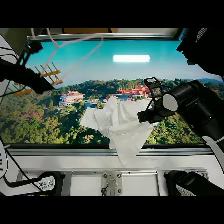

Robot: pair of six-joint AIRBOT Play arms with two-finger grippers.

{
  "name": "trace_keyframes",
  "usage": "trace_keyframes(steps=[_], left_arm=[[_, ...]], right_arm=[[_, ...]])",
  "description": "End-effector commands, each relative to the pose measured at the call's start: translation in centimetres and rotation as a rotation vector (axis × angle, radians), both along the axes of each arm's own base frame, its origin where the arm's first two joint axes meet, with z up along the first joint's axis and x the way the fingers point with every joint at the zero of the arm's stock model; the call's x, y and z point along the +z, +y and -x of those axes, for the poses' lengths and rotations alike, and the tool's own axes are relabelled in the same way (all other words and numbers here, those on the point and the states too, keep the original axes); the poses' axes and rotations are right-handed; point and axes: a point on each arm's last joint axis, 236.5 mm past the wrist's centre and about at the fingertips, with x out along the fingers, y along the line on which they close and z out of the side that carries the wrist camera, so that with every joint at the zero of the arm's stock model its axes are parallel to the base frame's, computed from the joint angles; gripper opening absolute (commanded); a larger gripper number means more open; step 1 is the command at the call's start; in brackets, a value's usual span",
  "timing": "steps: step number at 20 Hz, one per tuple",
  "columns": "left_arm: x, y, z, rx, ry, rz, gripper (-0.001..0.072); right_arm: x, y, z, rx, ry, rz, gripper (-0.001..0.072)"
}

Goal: Fold the clothes and pants, and hang the long-sleeved shirts on hangers.

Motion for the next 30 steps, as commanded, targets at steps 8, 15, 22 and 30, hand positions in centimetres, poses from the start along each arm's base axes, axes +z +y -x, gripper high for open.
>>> trace_keyframes(steps=[8, 15, 22, 30], left_arm=[[-6.0, -4.0, 15.4, -0.407, 0.178, -0.036, 0.0018], [-7.7, -5.1, 22.0, -0.431, 0.133, -0.048, 0.0018], [-8.1, -6.8, 22.3, -0.443, 0.036, -0.066, 0.0018], [-11.3, -9.3, 20.8, -0.512, 0.099, -0.064, 0.0017]], right_arm=[[0.0, 0.0, 0.0, 0.001, 0.001, 0.000, 0.0021], [0.0, 0.0, 0.0, 0.001, 0.001, 0.000, 0.0020], [0.0, 0.0, 0.0, 0.001, 0.001, 0.000, 0.0020], [0.0, 0.0, 0.0, 0.001, 0.001, 0.000, 0.0020]])
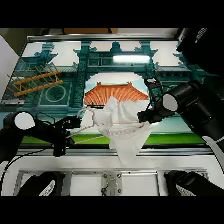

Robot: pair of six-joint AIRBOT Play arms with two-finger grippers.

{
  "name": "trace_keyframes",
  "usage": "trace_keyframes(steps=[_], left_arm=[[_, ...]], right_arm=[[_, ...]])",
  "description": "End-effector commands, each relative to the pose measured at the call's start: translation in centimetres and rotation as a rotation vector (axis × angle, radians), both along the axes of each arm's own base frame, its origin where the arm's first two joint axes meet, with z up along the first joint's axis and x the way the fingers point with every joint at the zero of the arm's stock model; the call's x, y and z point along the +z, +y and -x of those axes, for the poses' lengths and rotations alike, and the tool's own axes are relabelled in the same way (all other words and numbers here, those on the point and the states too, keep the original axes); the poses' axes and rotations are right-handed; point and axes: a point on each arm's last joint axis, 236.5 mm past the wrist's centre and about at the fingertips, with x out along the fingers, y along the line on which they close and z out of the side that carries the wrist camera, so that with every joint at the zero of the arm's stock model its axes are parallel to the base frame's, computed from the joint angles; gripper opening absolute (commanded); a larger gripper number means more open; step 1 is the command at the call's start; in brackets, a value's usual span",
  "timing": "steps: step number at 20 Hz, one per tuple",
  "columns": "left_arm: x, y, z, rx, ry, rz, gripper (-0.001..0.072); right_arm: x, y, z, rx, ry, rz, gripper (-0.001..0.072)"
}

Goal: Fold the clothes and pants, and hang the long-sleeved shirts on hangers.

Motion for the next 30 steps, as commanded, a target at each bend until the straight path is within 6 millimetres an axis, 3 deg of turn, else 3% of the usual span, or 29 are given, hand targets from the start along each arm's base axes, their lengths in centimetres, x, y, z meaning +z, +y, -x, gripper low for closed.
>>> trace_keyframes(steps=[1, 5, 9, 13, 15, 18, 22, 28, 30], left_arm=[[-1.2, -1.4, -1.4, -0.015, -0.025, 0.003, 0.0017], [-1.9, -2.2, -2.7, 0.051, -0.022, 0.006, 0.0018], [-2.8, -2.4, -2.6, 0.072, 0.032, -0.004, 0.0018], [-2.3, -4.7, -3.3, 0.088, 0.010, 0.073, 0.0018], [-2.3, -4.9, -3.5, 0.084, -0.006, 0.074, 0.0018], [-2.3, -5.9, -2.9, 0.039, -0.013, 0.076, 0.0018], [-2.2, -7.6, -3.4, 0.010, -0.079, 0.095, 0.0018], [-1.1, -9.5, -4.1, 0.055, -0.088, 0.182, 0.0018], [-1.2, -9.4, -3.8, 0.067, -0.069, 0.176, 0.0019]], right_arm=[[0.0, 0.0, 0.0, 0.001, 0.001, 0.000, 0.0020], [0.0, 0.0, 0.0, 0.001, 0.001, 0.000, 0.0020], [0.0, 0.0, 0.0, 0.001, 0.001, 0.000, 0.0020], [0.1, 0.1, 0.0, 0.034, -0.002, 0.001, 0.0020], [1.0, 0.2, -0.3, 0.143, -0.029, 0.016, 0.0021], [4.0, 0.5, -1.7, 0.140, -0.111, -0.002, 0.0019], [6.0, 1.0, -2.4, 0.145, -0.160, -0.027, 0.0020], [6.6, 4.9, -0.2, 0.256, -0.158, -0.078, 0.0019], [7.0, 5.3, 0.3, 0.252, -0.164, -0.073, 0.0019]])
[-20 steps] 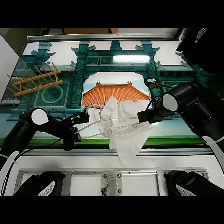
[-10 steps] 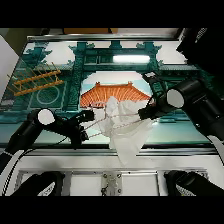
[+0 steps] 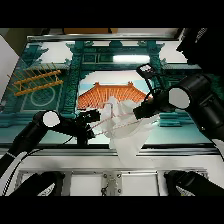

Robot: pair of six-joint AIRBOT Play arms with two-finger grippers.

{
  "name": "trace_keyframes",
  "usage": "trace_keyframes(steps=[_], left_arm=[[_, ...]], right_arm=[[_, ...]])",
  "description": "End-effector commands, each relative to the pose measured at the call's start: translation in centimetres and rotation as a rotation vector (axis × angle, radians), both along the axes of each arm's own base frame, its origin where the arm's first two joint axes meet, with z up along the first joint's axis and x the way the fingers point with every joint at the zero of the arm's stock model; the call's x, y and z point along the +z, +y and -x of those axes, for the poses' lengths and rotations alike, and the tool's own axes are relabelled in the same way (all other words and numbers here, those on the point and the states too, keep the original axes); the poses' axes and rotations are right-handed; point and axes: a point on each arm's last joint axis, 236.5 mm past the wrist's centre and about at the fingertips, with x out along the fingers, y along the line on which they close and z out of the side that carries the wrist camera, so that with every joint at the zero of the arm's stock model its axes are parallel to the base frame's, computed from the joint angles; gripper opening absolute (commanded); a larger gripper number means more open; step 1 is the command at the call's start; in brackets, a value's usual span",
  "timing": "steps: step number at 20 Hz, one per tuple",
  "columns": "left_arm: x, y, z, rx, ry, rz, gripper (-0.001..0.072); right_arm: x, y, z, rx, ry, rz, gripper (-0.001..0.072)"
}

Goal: Fold the clothes and pants, and hang the long-sleeved shirts on hangers.

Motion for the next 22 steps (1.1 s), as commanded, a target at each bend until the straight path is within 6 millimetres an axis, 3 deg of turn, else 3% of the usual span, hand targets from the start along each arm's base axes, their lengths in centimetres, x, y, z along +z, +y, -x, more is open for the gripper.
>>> trace_keyframes(steps=[1, 6, 8, 11, 14, 22], left_arm=[[0.2, -0.4, -0.1, 0.041, 0.024, 0.015, 0.0018], [0.2, 0.9, -0.5, 0.106, 0.066, 0.009, 0.0018], [0.2, 1.7, -0.7, 0.126, 0.081, 0.007, 0.0018], [0.1, 1.8, -0.6, 0.124, 0.089, 0.004, 0.0018], [0.2, 1.8, -0.6, 0.125, 0.089, 0.005, 0.0019], [0.1, 1.8, -0.6, 0.125, 0.089, 0.005, 0.0019]], right_arm=[[0.7, 0.2, 0.9, -0.018, -0.012, 0.014, 0.0019], [2.1, -4.3, 1.0, -0.117, -0.062, 0.128, 0.0020], [1.9, -4.7, 1.6, -0.120, -0.037, 0.148, 0.0019], [2.2, -3.8, 0.7, -0.135, -0.074, 0.103, 0.0019], [2.1, -1.6, 0.3, -0.123, -0.069, 0.018, 0.0019], [2.1, 9.6, 0.4, 0.056, -0.113, -0.232, 0.0019]])
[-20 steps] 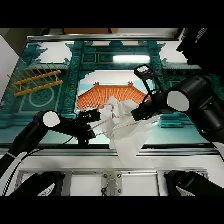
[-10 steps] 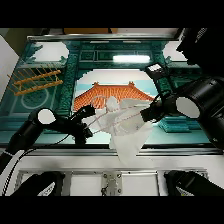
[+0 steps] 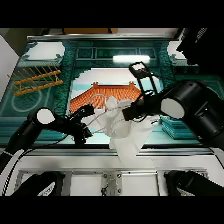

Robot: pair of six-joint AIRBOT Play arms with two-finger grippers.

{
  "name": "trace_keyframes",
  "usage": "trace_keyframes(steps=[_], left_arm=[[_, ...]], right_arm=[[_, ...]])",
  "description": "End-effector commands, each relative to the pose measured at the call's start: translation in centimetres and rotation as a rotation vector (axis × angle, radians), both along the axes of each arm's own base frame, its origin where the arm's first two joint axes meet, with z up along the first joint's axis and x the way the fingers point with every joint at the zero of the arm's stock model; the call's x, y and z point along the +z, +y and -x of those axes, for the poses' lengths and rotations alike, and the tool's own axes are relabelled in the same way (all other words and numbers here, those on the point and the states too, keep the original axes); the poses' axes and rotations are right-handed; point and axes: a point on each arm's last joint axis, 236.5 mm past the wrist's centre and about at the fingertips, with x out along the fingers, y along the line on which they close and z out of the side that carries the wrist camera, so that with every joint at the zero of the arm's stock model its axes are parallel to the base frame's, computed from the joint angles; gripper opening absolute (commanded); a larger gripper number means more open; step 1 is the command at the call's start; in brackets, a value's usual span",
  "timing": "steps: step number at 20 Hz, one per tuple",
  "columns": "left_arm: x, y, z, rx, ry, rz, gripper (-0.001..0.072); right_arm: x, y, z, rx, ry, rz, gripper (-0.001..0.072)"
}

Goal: Fold the clothes and pants, and hang the long-sleeved shirts on hangers.

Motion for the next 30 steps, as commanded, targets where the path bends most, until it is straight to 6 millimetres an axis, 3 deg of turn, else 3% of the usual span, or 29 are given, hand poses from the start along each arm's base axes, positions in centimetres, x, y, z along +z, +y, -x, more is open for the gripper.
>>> trace_keyframes(steps=[1, 6, 17, 18, 19, 20, 21, 23, 30], left_arm=[[0.0, 0.0, 0.0, -0.001, -0.001, 0.000, 0.0019], [0.0, 0.0, -0.3, 0.006, -0.009, 0.001, 0.0019], [0.0, 0.0, -0.4, 0.009, -0.013, 0.002, 0.0019], [0.0, 0.0, -0.4, 0.008, -0.013, 0.002, 0.0019], [0.0, 0.0, -0.4, 0.008, -0.013, 0.002, 0.0019], [0.0, 0.0, -0.4, 0.009, -0.013, 0.002, 0.0019], [0.0, 0.0, -0.4, 0.009, -0.013, 0.002, 0.0019], [0.0, 0.0, -0.4, 0.008, -0.012, 0.002, 0.0019], [0.0, 0.0, -0.4, 0.008, -0.013, 0.002, 0.0019]], right_arm=[[0.6, 5.9, 0.5, 0.097, -0.055, -0.121, 0.0019], [0.8, 10.7, 1.9, 0.183, -0.101, -0.190, 0.0019], [0.9, 11.2, 2.2, 0.194, -0.101, -0.202, 0.0033], [0.9, 11.3, 2.4, 0.194, -0.092, -0.210, 0.0074], [0.9, 11.5, 2.6, 0.195, -0.080, -0.221, 0.0290], [1.0, 11.6, 2.9, 0.197, -0.070, -0.230, 0.0550], [1.1, 11.8, 3.2, 0.218, -0.069, -0.236, 0.0665], [1.8, 11.5, 3.9, 0.260, -0.068, -0.242, 0.0664], [4.7, 5.3, 6.3, 0.466, 0.101, -0.288, 0.0664]])
